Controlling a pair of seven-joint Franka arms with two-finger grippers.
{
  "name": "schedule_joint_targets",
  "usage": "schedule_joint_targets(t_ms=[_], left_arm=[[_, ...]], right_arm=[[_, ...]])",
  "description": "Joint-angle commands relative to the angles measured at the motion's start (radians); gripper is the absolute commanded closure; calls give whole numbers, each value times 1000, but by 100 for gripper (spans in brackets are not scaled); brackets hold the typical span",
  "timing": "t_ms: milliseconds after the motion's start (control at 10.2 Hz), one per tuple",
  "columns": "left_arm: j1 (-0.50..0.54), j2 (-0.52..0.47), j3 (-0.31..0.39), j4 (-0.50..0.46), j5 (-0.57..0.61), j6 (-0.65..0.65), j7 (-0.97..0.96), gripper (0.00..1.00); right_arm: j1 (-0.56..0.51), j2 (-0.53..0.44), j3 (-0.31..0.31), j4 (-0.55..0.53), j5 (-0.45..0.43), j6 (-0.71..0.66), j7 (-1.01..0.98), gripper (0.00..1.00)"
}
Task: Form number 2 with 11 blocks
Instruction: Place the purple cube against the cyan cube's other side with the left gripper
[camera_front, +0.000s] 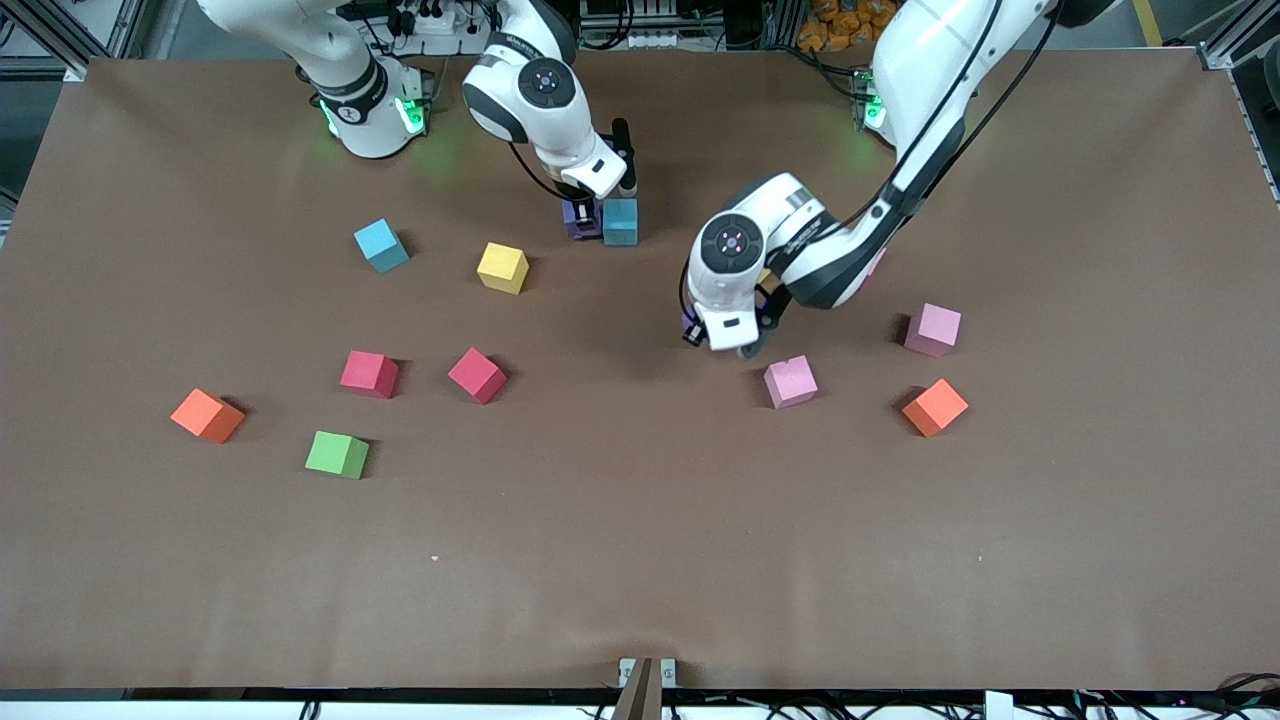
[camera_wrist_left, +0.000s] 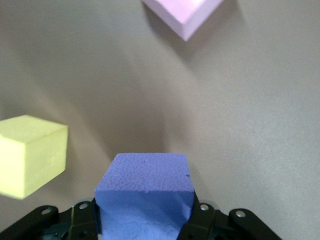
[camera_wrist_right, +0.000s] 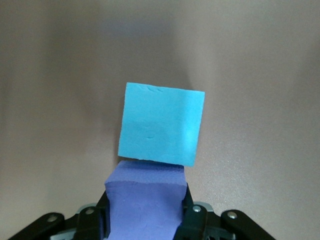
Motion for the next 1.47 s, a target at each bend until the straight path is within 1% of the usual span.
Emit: schedule_joint_targets(t_ms=[0, 195, 293, 391, 489, 586, 684, 782, 880, 1173, 1271, 1368], left_arm=[[16, -67, -11, -71, -50, -3, -162, 100], [16, -85, -11, -98, -95, -2, -309, 100], [16, -116, -19, -120, -116, 0, -361, 100], [16, -151, -35, -162, -163, 9, -365, 100], [15, -177, -58, -205, -182, 36, -367, 100], [16, -203, -77, -245, -197, 59, -367, 100], [15, -223, -83, -282, -210, 91, -367, 100], [15, -231, -100, -308, -211, 111, -370, 100], [15, -234, -103, -322, -211, 118, -383, 100], [15, -234, -105, -328, -211, 118, -393, 100], [15, -233, -105, -328, -211, 118, -405, 100], [13, -233, -106, -328, -211, 118, -425, 100]], right_arm=[[-27, 14, 7, -5, -19, 29, 14, 59], [-27, 37, 7, -7, -17, 57, 14, 59], [-27, 39, 7, -7, -17, 57, 14, 58], [-27, 47, 7, -5, -19, 62, 14, 55], [-27, 51, 7, -7, -17, 71, 14, 52], [-25, 56, 7, -7, -17, 72, 14, 47], [-27, 59, 7, -5, -19, 72, 14, 37], [-28, 59, 7, -5, -17, 72, 18, 22], [-27, 59, 7, -5, -17, 72, 21, 19], [-42, 51, 10, -5, -17, 59, 24, 16], [-67, 18, 16, -16, -17, 30, 16, 15], [-103, -20, 26, -17, -17, -37, 13, 14]])
